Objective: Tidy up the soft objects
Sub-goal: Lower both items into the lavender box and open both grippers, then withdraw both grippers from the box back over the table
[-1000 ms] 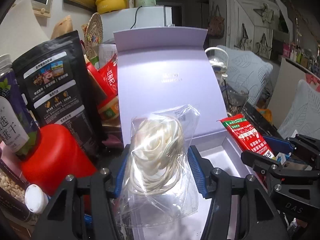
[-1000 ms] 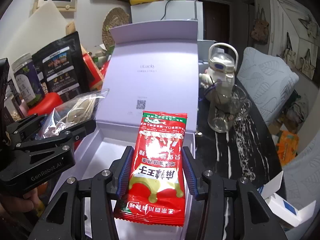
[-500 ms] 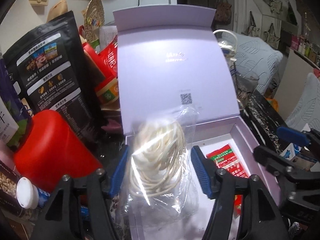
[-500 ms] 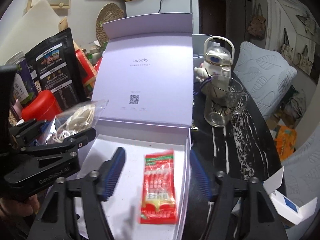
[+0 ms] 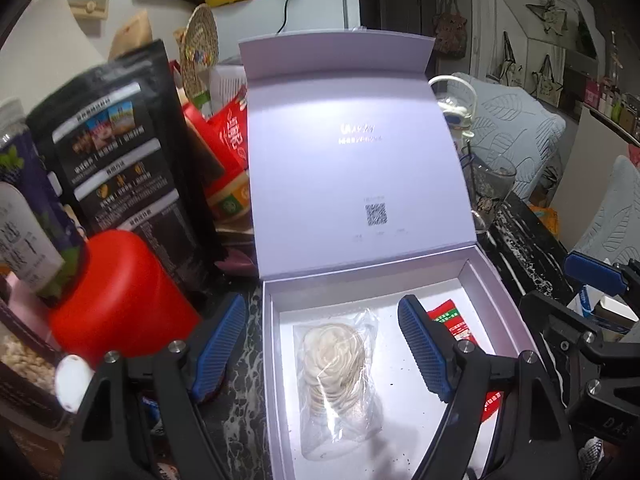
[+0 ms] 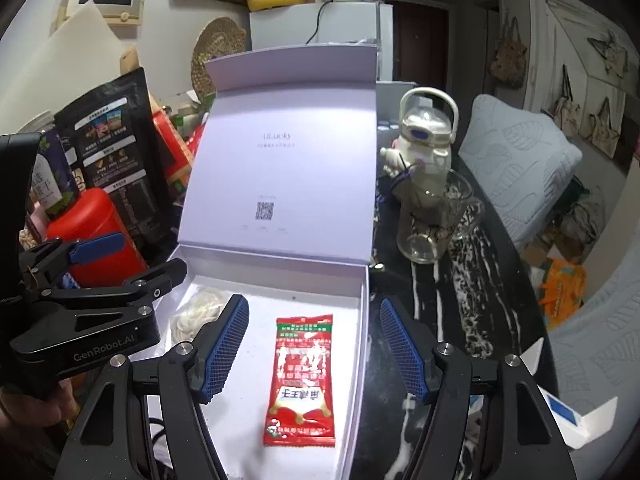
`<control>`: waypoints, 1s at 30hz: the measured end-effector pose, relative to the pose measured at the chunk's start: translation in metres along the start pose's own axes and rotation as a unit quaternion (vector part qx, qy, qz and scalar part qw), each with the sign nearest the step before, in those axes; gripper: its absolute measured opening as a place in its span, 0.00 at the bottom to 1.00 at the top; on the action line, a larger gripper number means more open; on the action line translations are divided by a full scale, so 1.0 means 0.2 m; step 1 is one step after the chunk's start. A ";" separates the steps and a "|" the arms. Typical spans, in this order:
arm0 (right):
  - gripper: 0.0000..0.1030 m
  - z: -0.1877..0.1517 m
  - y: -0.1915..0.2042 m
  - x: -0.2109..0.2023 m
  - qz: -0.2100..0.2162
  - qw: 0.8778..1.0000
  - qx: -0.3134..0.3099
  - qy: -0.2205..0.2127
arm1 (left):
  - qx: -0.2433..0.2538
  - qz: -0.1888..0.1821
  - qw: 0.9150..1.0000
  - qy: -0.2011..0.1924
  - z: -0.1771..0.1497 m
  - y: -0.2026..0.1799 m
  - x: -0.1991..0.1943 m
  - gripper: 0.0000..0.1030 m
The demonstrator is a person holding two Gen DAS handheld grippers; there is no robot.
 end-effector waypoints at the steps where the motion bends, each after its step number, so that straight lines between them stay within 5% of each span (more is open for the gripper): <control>1: 0.67 0.00 0.00 -0.01 -0.002 1.000 -0.001 -0.003 | 0.001 -0.001 1.000 -0.004 0.00 0.00 -0.02 0.77; 10: 0.67 0.04 0.00 -0.23 -0.017 0.999 -0.005 -0.045 | 0.010 -0.013 0.999 -0.043 0.04 -0.04 -0.25 0.77; 30: 0.72 -0.07 -0.05 -0.88 -0.049 0.988 -0.004 -0.145 | 0.075 -0.113 0.987 -0.089 -0.09 -0.34 -0.73 0.77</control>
Point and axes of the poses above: each gripper's, at about its wrist camera, not at the fingertips, and x roughly the way its jaws point, y to its left, z to its top, the point moved 9 cm from there along x, roughly the way its jaws point, and after that the axes turned 7 degrees about y, right-handed, at the moved point
